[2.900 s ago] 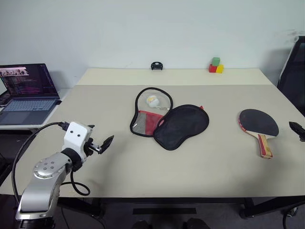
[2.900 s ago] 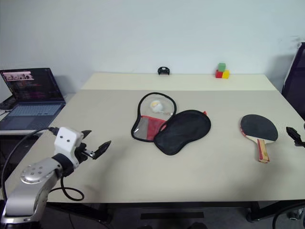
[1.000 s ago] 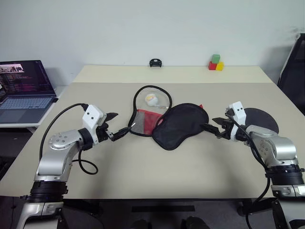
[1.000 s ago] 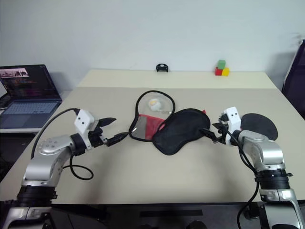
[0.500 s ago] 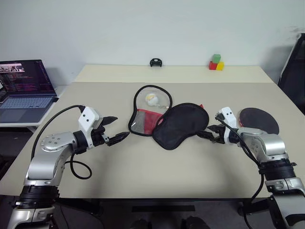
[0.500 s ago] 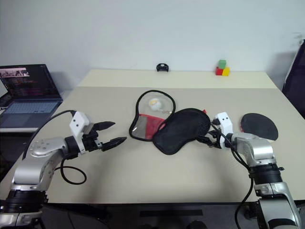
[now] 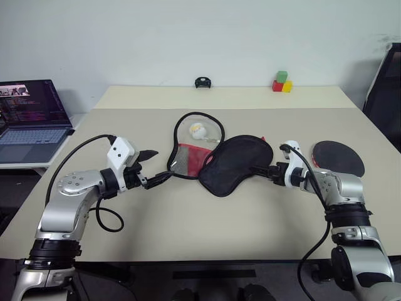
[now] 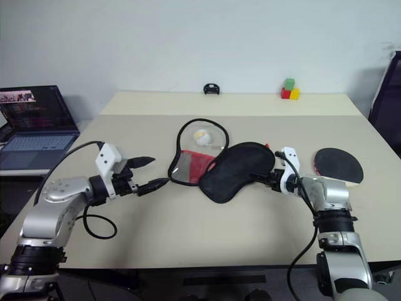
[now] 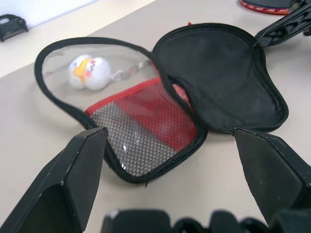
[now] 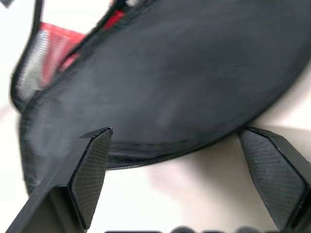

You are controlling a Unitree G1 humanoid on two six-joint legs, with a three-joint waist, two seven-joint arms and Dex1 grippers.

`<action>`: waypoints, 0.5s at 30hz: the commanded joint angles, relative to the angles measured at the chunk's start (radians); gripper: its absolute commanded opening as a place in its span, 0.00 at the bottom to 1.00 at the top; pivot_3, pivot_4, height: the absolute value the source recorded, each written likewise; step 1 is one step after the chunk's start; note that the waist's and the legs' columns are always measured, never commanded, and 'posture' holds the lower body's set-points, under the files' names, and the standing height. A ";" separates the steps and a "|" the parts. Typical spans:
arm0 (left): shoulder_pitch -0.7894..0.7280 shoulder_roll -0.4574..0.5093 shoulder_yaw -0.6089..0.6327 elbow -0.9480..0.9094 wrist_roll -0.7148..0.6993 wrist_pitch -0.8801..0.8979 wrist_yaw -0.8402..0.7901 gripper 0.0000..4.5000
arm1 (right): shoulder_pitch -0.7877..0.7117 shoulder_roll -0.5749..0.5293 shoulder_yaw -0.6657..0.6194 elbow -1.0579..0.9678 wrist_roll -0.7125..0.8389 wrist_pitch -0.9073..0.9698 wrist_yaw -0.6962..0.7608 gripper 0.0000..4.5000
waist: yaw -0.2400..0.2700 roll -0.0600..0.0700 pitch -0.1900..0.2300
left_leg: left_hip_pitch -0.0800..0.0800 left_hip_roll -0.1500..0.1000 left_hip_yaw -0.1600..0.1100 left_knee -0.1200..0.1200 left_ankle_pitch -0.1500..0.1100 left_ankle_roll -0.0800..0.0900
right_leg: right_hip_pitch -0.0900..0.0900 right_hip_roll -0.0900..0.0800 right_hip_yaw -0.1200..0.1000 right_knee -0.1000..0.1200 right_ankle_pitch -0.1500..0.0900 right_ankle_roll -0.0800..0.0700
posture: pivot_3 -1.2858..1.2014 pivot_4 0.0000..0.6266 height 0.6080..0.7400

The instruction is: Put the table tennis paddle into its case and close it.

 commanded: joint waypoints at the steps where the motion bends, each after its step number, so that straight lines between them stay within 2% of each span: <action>1: -0.017 0.002 0.008 -0.005 0.003 -0.024 -0.005 1.00 | -0.035 0.048 0.005 -0.013 0.017 0.001 -0.009 0.99 | 0.000 0.000 0.000 | 0.000 0.000 0.000 0.000 0.000 0.000 | 0.000 0.000 0.000 0.000 0.000 0.000 | 0.52 0.24 1.00; 8: -0.008 0.001 0.010 -0.009 0.005 -0.029 0.000 1.00 | -0.042 0.111 0.035 -0.022 0.001 -0.016 -0.020 0.99 | 0.001 0.000 0.000 | 0.000 0.000 0.000 0.000 0.000 0.000 | -0.001 0.000 0.000 0.000 0.000 0.000 | 0.52 0.24 1.00; 11: -0.001 0.003 0.013 -0.013 0.005 -0.030 0.003 1.00 | -0.034 0.116 0.042 -0.033 0.000 -0.017 -0.023 0.87 | 0.001 0.000 0.000 | 0.000 0.000 0.000 0.000 0.000 0.000 | -0.001 0.000 0.000 0.000 0.000 0.000 | 0.52 0.24 1.00; 15: 0.009 0.000 0.013 -0.021 0.005 -0.031 0.006 1.00 | -0.011 0.125 0.031 -0.082 0.022 0.021 -0.034 0.57 | 0.001 0.000 0.000 | 0.000 0.000 0.000 0.000 0.000 0.000 | -0.001 0.000 0.000 0.001 0.000 0.000 | 0.52 0.24 1.00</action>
